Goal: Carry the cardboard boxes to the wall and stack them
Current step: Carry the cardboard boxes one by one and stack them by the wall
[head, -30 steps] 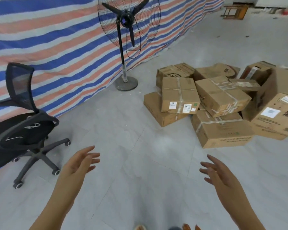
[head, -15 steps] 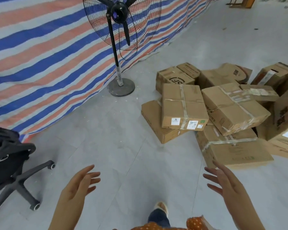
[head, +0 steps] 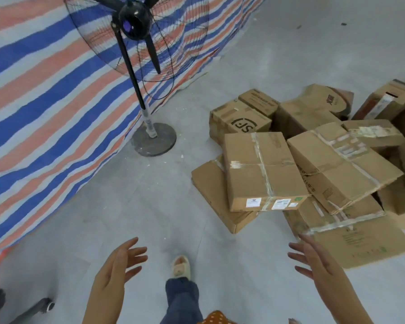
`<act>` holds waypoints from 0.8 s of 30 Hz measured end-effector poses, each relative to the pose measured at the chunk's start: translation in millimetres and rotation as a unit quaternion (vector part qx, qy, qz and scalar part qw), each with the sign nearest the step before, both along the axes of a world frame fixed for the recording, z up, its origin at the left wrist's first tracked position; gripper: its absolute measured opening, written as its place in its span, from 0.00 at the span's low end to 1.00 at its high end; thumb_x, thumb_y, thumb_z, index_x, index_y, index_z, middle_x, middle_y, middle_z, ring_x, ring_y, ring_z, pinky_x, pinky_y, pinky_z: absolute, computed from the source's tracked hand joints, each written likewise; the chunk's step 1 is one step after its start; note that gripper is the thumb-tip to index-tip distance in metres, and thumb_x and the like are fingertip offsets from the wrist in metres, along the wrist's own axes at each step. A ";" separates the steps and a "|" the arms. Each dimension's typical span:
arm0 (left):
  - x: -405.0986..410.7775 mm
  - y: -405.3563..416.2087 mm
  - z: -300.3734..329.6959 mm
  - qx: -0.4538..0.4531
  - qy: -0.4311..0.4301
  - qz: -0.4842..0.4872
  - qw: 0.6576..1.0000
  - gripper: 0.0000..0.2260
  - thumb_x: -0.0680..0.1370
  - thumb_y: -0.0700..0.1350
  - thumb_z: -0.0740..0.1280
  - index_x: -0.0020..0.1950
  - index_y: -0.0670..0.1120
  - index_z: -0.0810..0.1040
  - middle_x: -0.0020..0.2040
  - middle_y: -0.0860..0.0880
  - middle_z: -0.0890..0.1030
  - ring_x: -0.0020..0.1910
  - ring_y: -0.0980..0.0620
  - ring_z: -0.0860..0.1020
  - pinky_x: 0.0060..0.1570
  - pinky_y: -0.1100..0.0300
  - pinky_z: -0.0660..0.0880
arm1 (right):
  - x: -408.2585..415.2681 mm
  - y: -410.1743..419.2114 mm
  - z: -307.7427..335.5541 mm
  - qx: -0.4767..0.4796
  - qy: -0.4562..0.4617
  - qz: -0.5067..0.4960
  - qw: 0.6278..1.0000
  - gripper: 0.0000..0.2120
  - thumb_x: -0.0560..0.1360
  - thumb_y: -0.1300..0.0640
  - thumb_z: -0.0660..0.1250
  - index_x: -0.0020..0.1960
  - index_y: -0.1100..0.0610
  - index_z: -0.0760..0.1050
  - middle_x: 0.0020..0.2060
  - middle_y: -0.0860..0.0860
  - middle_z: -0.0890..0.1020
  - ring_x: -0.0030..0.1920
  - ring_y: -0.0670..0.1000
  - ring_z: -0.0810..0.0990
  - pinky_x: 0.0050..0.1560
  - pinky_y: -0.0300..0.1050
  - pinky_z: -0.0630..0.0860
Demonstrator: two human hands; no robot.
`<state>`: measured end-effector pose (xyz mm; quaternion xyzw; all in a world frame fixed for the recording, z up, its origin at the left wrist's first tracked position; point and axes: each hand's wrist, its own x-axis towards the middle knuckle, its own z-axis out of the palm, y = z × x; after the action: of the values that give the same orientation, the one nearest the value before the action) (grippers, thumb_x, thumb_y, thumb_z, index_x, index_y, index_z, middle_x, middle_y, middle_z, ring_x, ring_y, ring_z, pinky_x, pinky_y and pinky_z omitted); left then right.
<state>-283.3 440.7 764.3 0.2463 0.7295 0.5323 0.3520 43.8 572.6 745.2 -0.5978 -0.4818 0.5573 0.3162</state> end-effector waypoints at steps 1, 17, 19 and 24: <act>-19.2 22.7 1.0 -0.010 0.009 -0.023 1.000 0.34 0.60 0.76 0.59 0.53 0.52 0.76 0.49 0.48 0.83 0.50 0.47 0.81 0.54 0.50 0.78 | -14.2 14.4 -2.3 0.000 0.001 -0.016 1.000 0.43 0.48 0.18 0.64 0.55 0.41 0.72 0.52 0.47 0.82 0.46 0.40 0.83 0.42 0.36 0.81; -113.9 423.3 -24.0 -0.061 0.062 -0.324 0.942 0.16 0.75 0.62 0.60 0.55 0.55 0.76 0.46 0.51 0.83 0.47 0.56 0.81 0.47 0.60 0.75 | -77.5 194.1 -57.8 -0.153 -0.040 -0.231 0.960 0.12 0.81 0.56 0.58 0.63 0.52 0.72 0.51 0.49 0.81 0.50 0.49 0.80 0.54 0.52 0.74; -99.7 465.5 -41.2 -0.082 0.044 -0.346 0.933 0.11 0.78 0.57 0.60 0.55 0.54 0.77 0.46 0.50 0.84 0.47 0.54 0.82 0.46 0.60 0.76 | -72.5 224.7 -68.6 -0.186 -0.046 -0.230 0.954 0.13 0.81 0.56 0.58 0.65 0.54 0.72 0.51 0.50 0.81 0.50 0.49 0.80 0.52 0.50 0.74; -75.6 575.5 -97.7 -0.160 0.064 -0.397 0.902 0.11 0.83 0.44 0.55 0.59 0.47 0.75 0.50 0.46 0.81 0.50 0.50 0.79 0.49 0.61 0.75 | -64.6 304.8 -117.5 -0.283 -0.047 -0.217 0.933 0.16 0.82 0.54 0.57 0.68 0.55 0.69 0.57 0.55 0.79 0.55 0.55 0.79 0.59 0.53 0.74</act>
<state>-358.9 1016.3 666.5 0.4887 0.6678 0.2077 0.5216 -20.8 877.4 627.7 -0.7779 -0.1776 0.5596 0.2241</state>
